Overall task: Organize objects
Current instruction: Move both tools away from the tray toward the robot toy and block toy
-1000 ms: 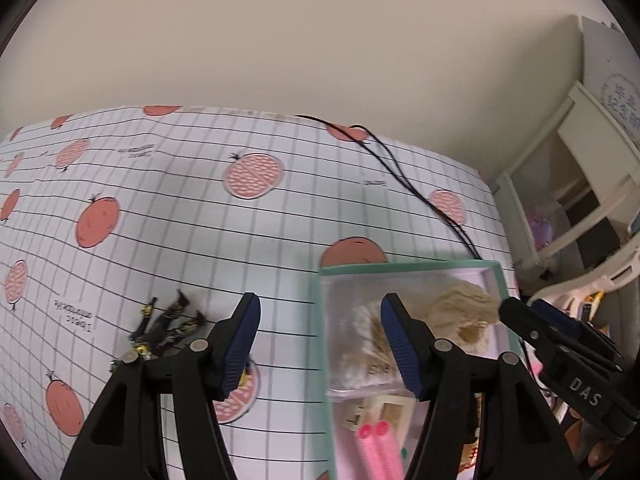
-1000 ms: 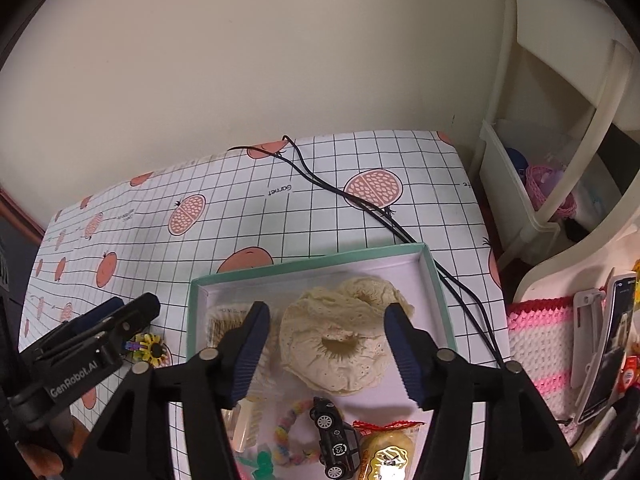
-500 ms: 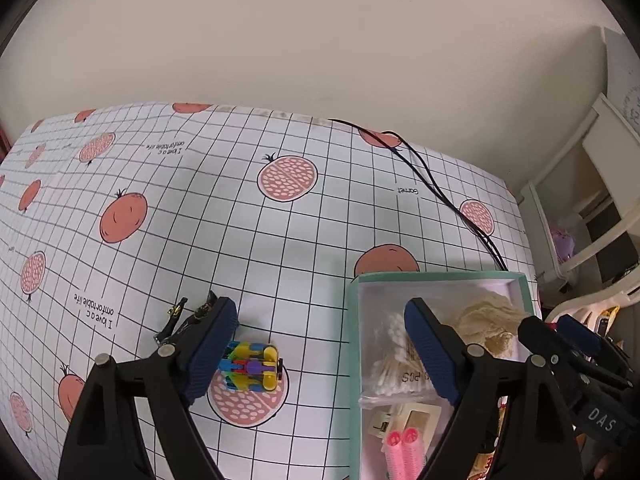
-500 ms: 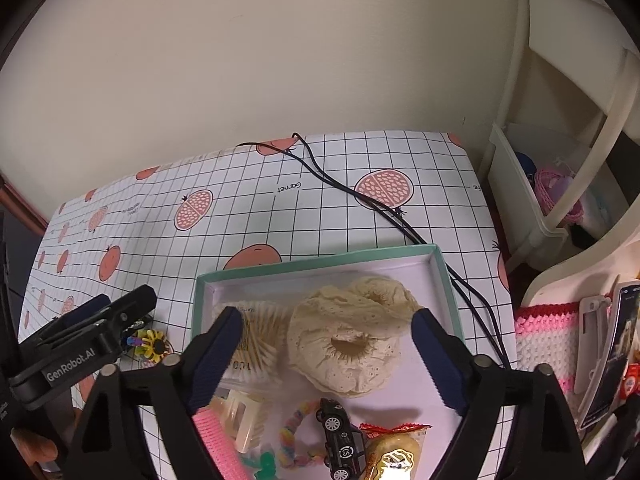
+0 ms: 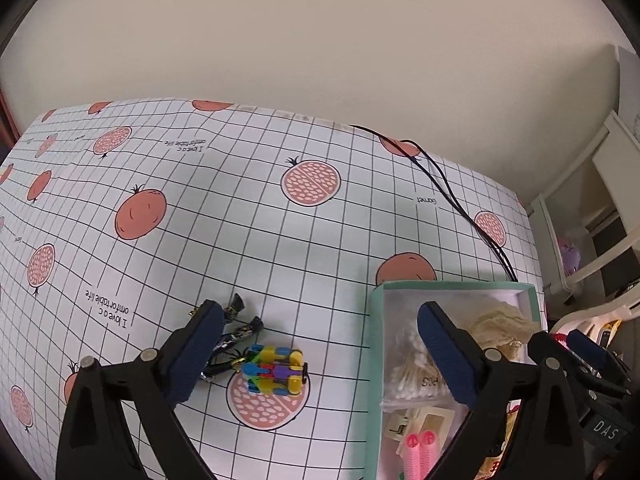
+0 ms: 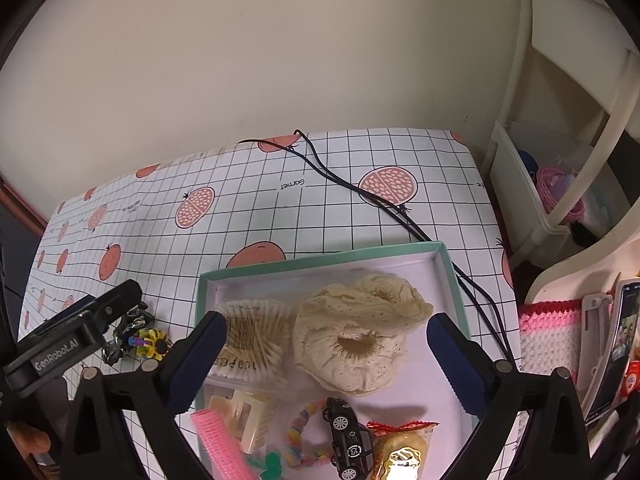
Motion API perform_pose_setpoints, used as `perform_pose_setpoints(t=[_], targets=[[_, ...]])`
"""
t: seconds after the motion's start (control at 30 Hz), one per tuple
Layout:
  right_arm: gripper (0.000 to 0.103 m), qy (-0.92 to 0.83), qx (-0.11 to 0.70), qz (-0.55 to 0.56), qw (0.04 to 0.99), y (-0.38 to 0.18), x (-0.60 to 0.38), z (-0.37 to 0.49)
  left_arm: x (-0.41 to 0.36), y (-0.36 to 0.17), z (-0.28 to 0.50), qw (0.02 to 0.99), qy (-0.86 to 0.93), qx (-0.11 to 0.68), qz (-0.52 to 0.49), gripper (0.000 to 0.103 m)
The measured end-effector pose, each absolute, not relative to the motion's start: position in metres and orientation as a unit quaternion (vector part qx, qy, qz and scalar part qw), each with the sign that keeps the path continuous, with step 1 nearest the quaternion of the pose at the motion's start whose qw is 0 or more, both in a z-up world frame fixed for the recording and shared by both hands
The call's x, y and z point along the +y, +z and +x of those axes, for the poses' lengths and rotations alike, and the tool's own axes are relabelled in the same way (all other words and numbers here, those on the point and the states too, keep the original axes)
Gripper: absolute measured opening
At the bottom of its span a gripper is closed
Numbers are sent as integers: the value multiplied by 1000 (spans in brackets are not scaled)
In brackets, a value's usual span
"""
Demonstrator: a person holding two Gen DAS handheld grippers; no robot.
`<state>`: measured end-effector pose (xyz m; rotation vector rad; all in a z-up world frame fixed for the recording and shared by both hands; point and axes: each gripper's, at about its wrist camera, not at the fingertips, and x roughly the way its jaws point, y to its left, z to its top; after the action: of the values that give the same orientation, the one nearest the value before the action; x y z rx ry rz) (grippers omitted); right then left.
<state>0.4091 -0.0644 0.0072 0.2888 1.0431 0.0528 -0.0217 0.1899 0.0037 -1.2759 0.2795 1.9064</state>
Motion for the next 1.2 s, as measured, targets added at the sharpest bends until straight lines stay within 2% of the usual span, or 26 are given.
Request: perform_pose_setpoints(t=[0.7,1.03,1.2], targets=[[103,58,503,114,855,20,-7,420,150,-4,-74,389,742,96,-538,98],[103,108,508,88,850,21,51,424,135,-26,-96,374,729,116,-561,98],[103,139,517,92,840,11,74,427,128,-41,-111,379,705,96,-592,98]])
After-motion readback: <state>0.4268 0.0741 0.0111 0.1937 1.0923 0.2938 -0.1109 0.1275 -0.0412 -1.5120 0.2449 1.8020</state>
